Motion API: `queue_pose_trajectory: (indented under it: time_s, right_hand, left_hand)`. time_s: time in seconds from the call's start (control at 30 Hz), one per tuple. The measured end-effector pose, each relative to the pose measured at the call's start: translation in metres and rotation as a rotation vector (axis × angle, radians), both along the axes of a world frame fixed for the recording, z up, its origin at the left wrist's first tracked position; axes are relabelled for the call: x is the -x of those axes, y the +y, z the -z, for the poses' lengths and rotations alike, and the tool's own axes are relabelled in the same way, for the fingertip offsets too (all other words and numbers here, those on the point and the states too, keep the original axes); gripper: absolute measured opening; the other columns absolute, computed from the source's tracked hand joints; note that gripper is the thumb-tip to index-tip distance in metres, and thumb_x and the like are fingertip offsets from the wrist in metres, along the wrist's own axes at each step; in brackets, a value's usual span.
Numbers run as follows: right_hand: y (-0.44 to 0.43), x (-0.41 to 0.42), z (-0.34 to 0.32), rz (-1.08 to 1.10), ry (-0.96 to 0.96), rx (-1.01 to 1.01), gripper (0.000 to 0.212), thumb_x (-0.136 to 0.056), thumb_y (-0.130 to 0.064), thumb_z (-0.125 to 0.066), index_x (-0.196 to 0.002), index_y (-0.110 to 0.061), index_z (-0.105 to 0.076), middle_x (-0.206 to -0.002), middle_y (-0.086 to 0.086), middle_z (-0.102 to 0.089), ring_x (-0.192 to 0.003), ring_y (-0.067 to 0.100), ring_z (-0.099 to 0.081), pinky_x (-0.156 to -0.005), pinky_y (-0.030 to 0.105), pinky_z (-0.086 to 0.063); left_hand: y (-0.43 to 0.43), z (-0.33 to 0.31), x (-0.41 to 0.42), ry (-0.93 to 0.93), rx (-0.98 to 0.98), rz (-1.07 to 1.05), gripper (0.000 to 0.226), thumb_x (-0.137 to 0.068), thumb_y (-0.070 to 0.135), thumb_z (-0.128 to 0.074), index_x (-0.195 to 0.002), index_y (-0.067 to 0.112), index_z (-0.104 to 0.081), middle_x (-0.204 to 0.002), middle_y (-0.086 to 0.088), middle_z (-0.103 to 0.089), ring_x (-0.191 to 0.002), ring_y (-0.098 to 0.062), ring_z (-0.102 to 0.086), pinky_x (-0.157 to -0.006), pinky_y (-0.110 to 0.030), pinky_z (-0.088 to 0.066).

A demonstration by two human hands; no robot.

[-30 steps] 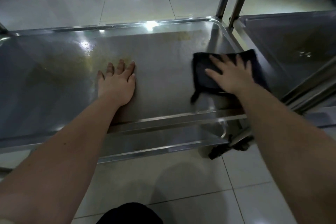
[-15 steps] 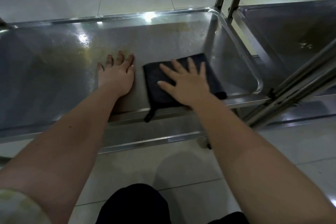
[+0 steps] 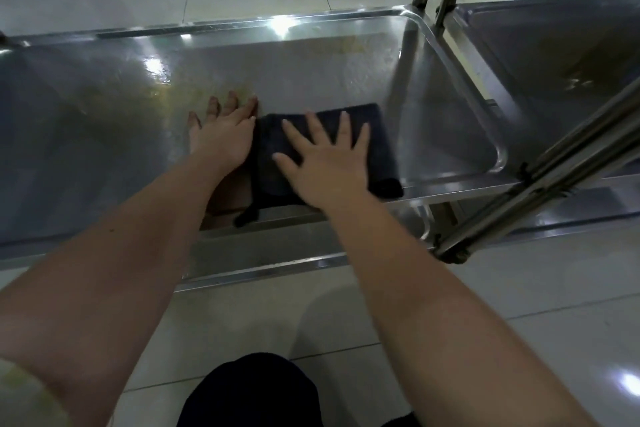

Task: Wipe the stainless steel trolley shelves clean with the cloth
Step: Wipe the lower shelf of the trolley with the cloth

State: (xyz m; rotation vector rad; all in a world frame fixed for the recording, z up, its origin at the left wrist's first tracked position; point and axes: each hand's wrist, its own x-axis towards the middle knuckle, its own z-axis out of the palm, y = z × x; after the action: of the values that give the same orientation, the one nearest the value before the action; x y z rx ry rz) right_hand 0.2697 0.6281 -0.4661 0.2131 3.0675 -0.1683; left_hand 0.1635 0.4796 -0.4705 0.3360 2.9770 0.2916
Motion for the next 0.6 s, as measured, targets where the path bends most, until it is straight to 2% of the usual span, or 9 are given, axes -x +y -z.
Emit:
queue_pose_trajectory:
  time_s: [0.07,0.17,0.2,0.3,0.37,0.47,0.53,0.6]
  right_hand:
    - [-0.025,0.004,0.0,0.011,-0.024,0.009,0.064,-0.094,-0.07,-0.012,-0.153,-0.046,0.001,-0.165,-0.006,0.007,-0.146,0.044,0.014,-0.11,0.068,0.012]
    - [-0.017,0.004,-0.008,-0.031,-0.056,0.066,0.065,-0.096,-0.069,-0.013,-0.154,-0.044,0.0,-0.165,-0.007,0.006,-0.147,0.04,0.015,-0.112,0.065,0.014]
    - [-0.007,0.003,-0.013,-0.039,-0.045,0.107,0.064,-0.097,-0.067,-0.014,-0.155,-0.042,-0.004,-0.165,-0.008,0.002,-0.148,0.037,0.013,-0.113,0.064,0.014]
    - [0.039,0.003,-0.027,0.076,0.073,0.154,0.056,-0.101,-0.057,-0.02,-0.154,-0.039,-0.017,-0.164,-0.009,-0.011,-0.15,0.029,0.005,-0.113,0.064,0.008]
    - [0.072,0.003,-0.026,0.169,0.059,0.2,0.053,-0.103,-0.05,-0.024,-0.154,-0.035,-0.021,-0.164,-0.007,-0.013,-0.15,0.03,0.001,-0.117,0.06,0.001]
    - [0.089,-0.004,-0.012,0.212,-0.011,0.247,0.053,-0.104,-0.047,-0.02,-0.156,-0.036,-0.012,-0.164,-0.007,-0.011,-0.151,0.028,0.004,-0.118,0.057,0.004]
    - [0.086,-0.007,-0.004,0.209,0.003,0.204,0.054,-0.103,-0.05,-0.015,-0.155,-0.039,-0.005,-0.164,-0.009,-0.009,-0.151,0.026,0.006,-0.118,0.056,0.008]
    - [0.085,-0.007,-0.002,0.193,-0.019,0.159,0.055,-0.102,-0.055,-0.009,-0.155,-0.041,-0.001,-0.165,-0.009,-0.003,-0.151,0.027,0.008,-0.117,0.058,0.01]
  left_hand:
    - [-0.004,-0.002,0.002,-0.022,-0.095,-0.015,0.049,-0.107,0.033,-0.019,-0.156,0.034,-0.014,-0.165,0.001,-0.005,-0.151,-0.024,-0.001,-0.118,-0.052,0.004]
    - [-0.012,-0.016,0.002,-0.068,-0.422,-0.1,0.05,-0.108,0.024,-0.026,-0.156,0.028,-0.016,-0.165,-0.001,-0.003,-0.151,-0.018,0.001,-0.119,-0.042,0.009]
    - [-0.013,-0.023,-0.001,-0.053,-0.44,-0.098,0.051,-0.107,0.022,-0.028,-0.156,0.027,-0.018,-0.165,-0.001,-0.004,-0.151,-0.018,0.001,-0.119,-0.04,0.009]
    - [0.0,-0.034,-0.022,0.084,-0.26,0.042,0.053,-0.105,0.021,-0.037,-0.156,0.02,-0.023,-0.164,-0.006,-0.011,-0.151,-0.025,-0.005,-0.119,-0.042,0.003]
    - [0.028,-0.031,-0.05,0.127,-0.146,0.191,0.055,-0.103,0.03,-0.039,-0.155,0.021,-0.023,-0.164,-0.008,-0.014,-0.15,-0.03,-0.009,-0.119,-0.046,-0.002]
    - [0.075,-0.016,-0.088,0.074,0.01,0.295,0.061,-0.101,0.054,-0.028,-0.156,0.036,-0.012,-0.165,0.0,-0.004,-0.151,-0.029,0.0,-0.117,-0.057,0.006]
    - [0.085,-0.009,-0.093,0.056,0.07,0.257,0.064,-0.096,0.067,-0.019,-0.154,0.046,-0.005,-0.165,0.007,0.003,-0.151,-0.029,0.006,-0.113,-0.064,0.013]
    - [0.073,-0.006,-0.081,0.089,0.09,0.217,0.067,-0.091,0.075,-0.019,-0.152,0.05,-0.006,-0.165,0.009,0.001,-0.151,-0.029,0.005,-0.111,-0.068,0.013]
